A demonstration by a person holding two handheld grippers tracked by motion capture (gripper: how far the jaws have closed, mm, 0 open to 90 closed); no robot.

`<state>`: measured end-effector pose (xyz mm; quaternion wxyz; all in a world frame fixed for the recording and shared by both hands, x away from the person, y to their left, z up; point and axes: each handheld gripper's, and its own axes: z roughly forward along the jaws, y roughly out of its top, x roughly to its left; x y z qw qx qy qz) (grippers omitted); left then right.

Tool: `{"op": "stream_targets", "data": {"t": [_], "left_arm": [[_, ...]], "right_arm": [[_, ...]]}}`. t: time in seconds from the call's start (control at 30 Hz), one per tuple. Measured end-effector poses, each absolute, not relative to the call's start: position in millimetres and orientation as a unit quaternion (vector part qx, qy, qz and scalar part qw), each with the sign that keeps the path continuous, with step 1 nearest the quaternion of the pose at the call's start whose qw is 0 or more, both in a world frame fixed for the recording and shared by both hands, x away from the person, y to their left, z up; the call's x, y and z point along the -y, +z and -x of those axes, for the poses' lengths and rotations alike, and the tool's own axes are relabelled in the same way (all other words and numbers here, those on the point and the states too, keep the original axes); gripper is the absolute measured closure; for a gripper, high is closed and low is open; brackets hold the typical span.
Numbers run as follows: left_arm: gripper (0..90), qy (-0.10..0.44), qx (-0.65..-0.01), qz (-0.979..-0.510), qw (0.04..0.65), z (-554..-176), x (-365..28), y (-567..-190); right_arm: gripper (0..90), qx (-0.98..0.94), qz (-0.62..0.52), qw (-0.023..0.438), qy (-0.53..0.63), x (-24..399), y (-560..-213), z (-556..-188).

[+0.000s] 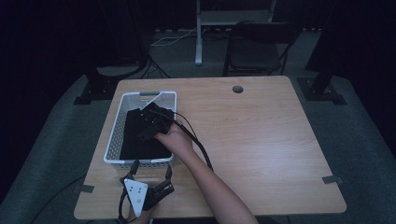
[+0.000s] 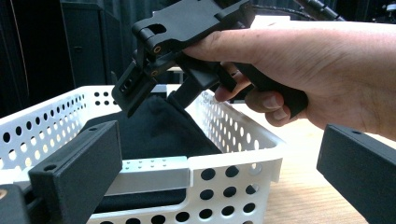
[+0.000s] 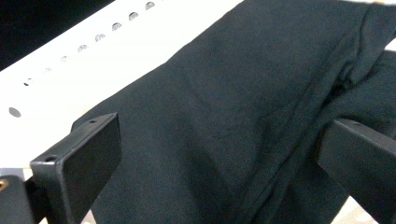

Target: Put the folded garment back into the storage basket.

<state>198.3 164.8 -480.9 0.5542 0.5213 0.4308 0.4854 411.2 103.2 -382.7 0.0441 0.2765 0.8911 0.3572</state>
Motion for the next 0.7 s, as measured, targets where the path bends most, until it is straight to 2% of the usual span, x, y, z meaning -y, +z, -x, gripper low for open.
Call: {"op": "stream_targets", "data": {"t": [0.37,0.7], "left_arm": [[1.3,0.485,-0.431,-0.522,0.554,-198,-165,-481],[1.3,0.485,-0.431,-0.522,0.554,-198,-165,-481]], "right_arm": [[0.5,-0.877,-0.251,0.047,0.406,-96,-379,-402],[0.4,-0.867,-0.234,0.030,0.438,-90,-376,-397]]}}
